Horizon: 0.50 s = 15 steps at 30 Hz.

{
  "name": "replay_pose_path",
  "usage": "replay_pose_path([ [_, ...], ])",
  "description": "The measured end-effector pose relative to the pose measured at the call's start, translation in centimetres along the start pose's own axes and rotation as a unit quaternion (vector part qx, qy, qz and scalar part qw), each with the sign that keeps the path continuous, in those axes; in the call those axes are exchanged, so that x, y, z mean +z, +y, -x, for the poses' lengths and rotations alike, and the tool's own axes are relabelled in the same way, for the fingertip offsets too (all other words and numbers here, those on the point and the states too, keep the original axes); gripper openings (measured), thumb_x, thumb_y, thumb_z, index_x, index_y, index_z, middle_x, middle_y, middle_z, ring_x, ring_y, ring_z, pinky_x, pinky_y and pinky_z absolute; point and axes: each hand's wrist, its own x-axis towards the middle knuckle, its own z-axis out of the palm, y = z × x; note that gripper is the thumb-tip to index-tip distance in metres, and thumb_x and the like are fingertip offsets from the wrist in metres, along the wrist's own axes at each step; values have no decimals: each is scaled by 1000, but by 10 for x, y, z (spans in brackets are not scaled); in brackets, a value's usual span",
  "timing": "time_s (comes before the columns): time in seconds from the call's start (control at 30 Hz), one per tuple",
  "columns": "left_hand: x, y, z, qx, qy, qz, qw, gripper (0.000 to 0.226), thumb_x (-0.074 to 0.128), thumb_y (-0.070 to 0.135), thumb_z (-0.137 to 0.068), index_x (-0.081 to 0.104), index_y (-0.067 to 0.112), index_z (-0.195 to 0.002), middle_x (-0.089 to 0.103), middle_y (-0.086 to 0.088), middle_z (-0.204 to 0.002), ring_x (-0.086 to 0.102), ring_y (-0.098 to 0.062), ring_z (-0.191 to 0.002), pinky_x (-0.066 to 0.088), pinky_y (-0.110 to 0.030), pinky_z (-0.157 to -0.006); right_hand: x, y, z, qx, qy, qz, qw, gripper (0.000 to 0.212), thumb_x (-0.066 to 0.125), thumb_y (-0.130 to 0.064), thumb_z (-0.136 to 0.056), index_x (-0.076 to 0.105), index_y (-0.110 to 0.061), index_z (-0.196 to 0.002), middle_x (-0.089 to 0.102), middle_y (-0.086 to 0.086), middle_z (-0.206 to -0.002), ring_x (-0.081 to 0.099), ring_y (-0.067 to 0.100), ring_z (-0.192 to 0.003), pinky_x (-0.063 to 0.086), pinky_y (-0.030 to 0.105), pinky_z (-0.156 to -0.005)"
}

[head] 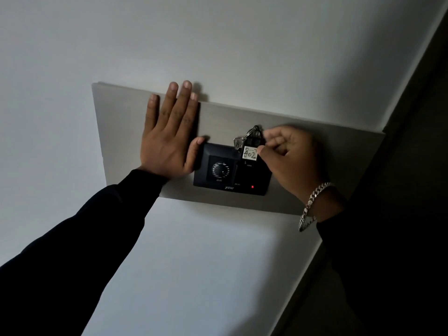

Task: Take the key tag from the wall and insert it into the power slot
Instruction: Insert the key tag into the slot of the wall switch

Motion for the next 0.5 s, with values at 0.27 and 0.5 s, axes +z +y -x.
replay_pose_path([
  [0.27,2,2,0,5,-3,-11,1000,69,23,44,-101,23,4,-156,26,-20,-164,13,-32,-156,11,-53,-126,-23,-33,-28,-256,-151,201,933,26,66,-8,-74,72,-9,-100,66,9,-101,52,14,-72,52,36,-79],
  [0.5,-1,3,-1,1,-1,-7,1000,69,22,44,-101,24,2,-155,29,-22,-162,10,-30,-156,11,-54,-126,-25,-32,-41,-289,-134,172,932,14,72,-23,-78,77,-11,-76,66,2,-70,55,17,-61,46,30,-64],
])
